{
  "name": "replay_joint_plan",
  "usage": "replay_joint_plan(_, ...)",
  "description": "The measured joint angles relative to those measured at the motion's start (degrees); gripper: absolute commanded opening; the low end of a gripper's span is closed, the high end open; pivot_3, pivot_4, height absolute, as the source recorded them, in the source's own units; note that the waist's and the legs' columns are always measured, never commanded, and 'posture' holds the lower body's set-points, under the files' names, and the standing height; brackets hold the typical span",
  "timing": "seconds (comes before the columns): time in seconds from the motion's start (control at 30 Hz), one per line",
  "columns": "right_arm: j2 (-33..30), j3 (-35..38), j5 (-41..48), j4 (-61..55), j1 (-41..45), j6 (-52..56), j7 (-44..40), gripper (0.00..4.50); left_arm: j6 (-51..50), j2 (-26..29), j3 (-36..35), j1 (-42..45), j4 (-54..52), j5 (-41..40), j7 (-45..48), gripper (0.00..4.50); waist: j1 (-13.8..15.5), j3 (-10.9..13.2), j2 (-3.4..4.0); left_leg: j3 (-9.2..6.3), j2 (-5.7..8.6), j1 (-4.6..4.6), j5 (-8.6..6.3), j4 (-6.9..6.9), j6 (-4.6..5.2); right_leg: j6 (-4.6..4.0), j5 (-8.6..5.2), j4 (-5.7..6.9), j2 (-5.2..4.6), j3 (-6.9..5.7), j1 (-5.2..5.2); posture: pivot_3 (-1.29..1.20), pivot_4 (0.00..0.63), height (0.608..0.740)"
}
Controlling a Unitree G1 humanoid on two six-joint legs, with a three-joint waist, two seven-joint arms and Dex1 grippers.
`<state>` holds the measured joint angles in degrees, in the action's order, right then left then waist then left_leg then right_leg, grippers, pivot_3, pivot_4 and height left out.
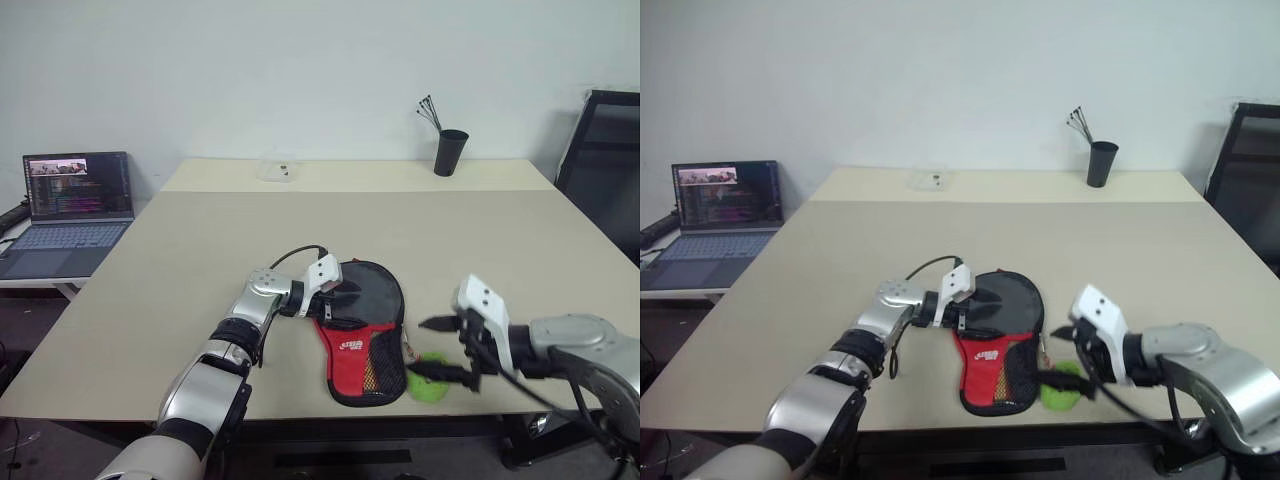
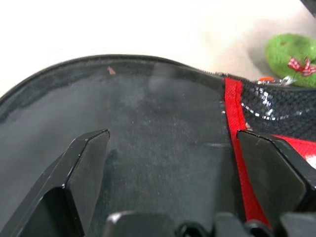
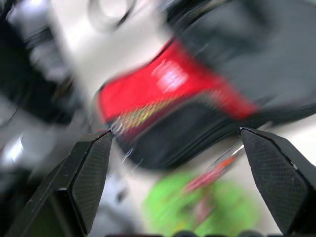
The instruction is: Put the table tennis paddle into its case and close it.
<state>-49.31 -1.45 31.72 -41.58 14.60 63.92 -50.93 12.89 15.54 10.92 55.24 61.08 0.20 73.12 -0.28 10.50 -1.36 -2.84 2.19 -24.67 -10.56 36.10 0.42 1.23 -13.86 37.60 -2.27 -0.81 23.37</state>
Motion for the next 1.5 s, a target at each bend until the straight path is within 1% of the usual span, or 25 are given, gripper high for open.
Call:
replay_joint_plan(0.07,-2.1,-4.6,-3.5,-0.5,-1.2,-4.1,0.6,4.47,0.1,-0.2,0.0,0.1,0.3,0.3,0.0,4.50,0.0,0.0,-0.04,0.00,-0.01,0.00,0.00,0.01,0.00,0.03,0.01,-0.02,0.00,-0.01,-0.02,0.00,0.150,0.740)
replay_joint_plan(0.13,-1.8,-7.5,-5.8,-0.2,-1.2,-6.8,1.9,4.47,0.2,-0.4,0.0,0.2,0.3,0.6,0.1,4.50,0.0,0.0,-0.04,0.00,-0.01,0.00,0.00,0.02,0.00,0.04,0.02,-0.02,0.00,-0.01,-0.02,0.00,0.150,0.740)
replay_joint_plan(0.27,-1.5,-10.9,-8.9,1.7,-1.2,-10.6,3.7,4.47,0.2,-0.6,0.0,0.2,0.3,0.8,0.2,4.50,0.1,0.0,-0.06,-0.01,0.00,-0.01,0.00,0.02,0.00,0.04,0.02,-0.12,0.00,-0.02,-0.04,0.00,0.150,0.740)
replay_joint_plan(0.37,-1.8,-13.5,-12.8,4.9,-2.0,-14.2,4.7,4.47,0.2,-0.6,0.0,0.2,0.3,0.8,0.3,4.50,0.2,0.0,-0.05,-0.01,0.00,-0.02,0.00,0.00,0.00,0.06,0.04,-0.26,0.00,-0.03,-0.08,0.00,0.150,0.740)
replay_joint_plan(0.6,-2.5,-15.2,-17.4,10.0,-4.7,-19.6,4.3,4.47,0.1,-0.4,-0.1,0.2,0.3,0.8,0.3,4.50,0.2,0.0,-0.06,-0.02,0.00,-0.06,0.00,0.00,0.00,0.11,0.08,-0.35,0.00,-0.05,-0.12,0.00,0.150,0.740)
replay_joint_plan(0.83,-2.3,-15.5,-19.8,11.5,-5.1,-22.3,3.6,4.47,0.1,-0.3,-0.1,0.2,0.3,0.8,0.2,4.50,0.2,0.0,-0.06,-0.03,0.00,-0.05,0.00,0.02,0.00,0.16,0.11,-0.38,0.01,-0.04,-0.15,0.00,0.150,0.740)
replay_joint_plan(0.93,-1.5,-15.5,-20.3,11.8,-4.9,-22.4,3.7,3.93,0.1,-0.1,-0.1,0.2,0.3,0.8,0.2,4.50,0.2,0.0,-0.07,-0.03,0.00,-0.04,0.00,0.02,0.00,0.18,0.13,-0.37,0.02,-0.03,-0.15,0.00,0.150,0.740)
replay_joint_plan(0.97,-1.0,-15.6,-20.4,12.0,-4.8,-22.3,3.9,3.66,0.1,-0.1,-0.1,0.2,0.3,0.8,0.3,4.50,0.2,0.0,-0.08,-0.03,-0.02,-0.03,0.00,0.03,0.00,0.18,0.15,-0.36,0.03,-0.03,-0.16,0.00,0.150,0.740)
replay_joint_plan(1.07,0.4,-15.6,-21.3,12.7,-4.1,-21.9,4.9,2.74,0.1,-0.1,-0.1,0.3,0.9,0.8,1.1,4.50,0.2,0.0,-0.08,-0.03,-0.02,-0.01,0.01,0.07,0.01,0.18,0.22,-0.35,0.03,-0.03,-0.17,0.00,0.150,0.740)
replay_joint_plan(1.23,0.6,-15.5,-22.1,13.4,-2.9,-20.8,6.1,1.12,0.4,-0.3,-0.3,1.5,4.2,1.1,1.3,4.50,0.2,0.0,-0.09,-0.01,0.00,-0.02,0.01,0.16,0.01,0.23,0.25,-0.38,0.02,-0.01,-0.21,0.00,0.150,0.740)
replay_joint_plan(1.33,0.8,-15.2,-22.1,13.4,-2.3,-19.8,6.7,0.24,1.4,-0.6,-0.3,2.3,6.4,1.4,0.3,4.50,0.2,-0.1,-0.10,-0.01,0.00,-0.01,0.01,0.18,0.01,0.24,0.26,-0.38,0.02,0.00,-0.23,0.00,0.150,0.740)
replay_joint_plan(1.37,0.8,-15.1,-22.1,13.4,-2.2,-19.5,6.8,0.01,1.5,-0.7,-0.3,2.3,6.7,1.4,0.1,4.50,0.2,-0.1,-0.10,-0.02,0.00,-0.01,0.01,0.19,0.01,0.25,0.26,-0.37,0.02,-0.01,-0.24,0.00,0.150,0.740)
replay_joint_plan(1.5,0.8,-13.5,-21.5,13.0,-2.2,-17.4,7.2,0.01,1.9,-1.1,-0.5,2.6,7.9,1.8,-0.6,4.50,0.3,-0.1,-0.06,-0.03,0.00,-0.01,0.01,0.31,0.02,0.30,0.30,-0.36,0.00,-0.01,-0.32,0.00,0.150,0.740)
